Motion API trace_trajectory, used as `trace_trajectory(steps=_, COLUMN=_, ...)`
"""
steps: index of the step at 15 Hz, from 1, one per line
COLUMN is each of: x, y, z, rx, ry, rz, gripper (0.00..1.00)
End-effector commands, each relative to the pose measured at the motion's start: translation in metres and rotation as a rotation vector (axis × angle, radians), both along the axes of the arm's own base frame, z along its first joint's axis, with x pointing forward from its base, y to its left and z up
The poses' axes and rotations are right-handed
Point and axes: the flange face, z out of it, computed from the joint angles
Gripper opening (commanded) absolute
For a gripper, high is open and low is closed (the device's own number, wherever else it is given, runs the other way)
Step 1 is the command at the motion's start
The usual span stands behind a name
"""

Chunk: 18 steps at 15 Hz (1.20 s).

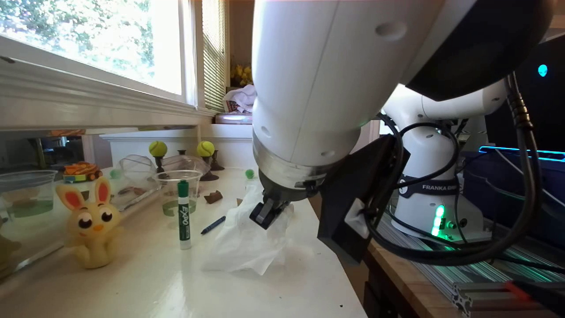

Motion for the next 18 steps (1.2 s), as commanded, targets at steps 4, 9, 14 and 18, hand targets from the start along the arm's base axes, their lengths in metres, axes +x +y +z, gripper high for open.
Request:
trace_trajectory(steps=4, x=0.012, y=0.014, z=0.001, rx=0.076, ry=-0.042, rz=-0.002, gripper=0.00)
trace_trajectory(steps=9, x=0.016, y=0.021, z=-0.003, rx=0.116, ry=-0.050, rz=0.008, gripper=0.00)
trace_trajectory(steps=14, x=0.018, y=0.020, z=-0.015, rx=0.143, ry=-0.046, rz=0.004, gripper=0.00)
trace_trajectory(steps=18, x=0.021, y=0.019, z=-0.021, rx=0.161, ry=-0.050, rz=-0.003, gripper=0.00)
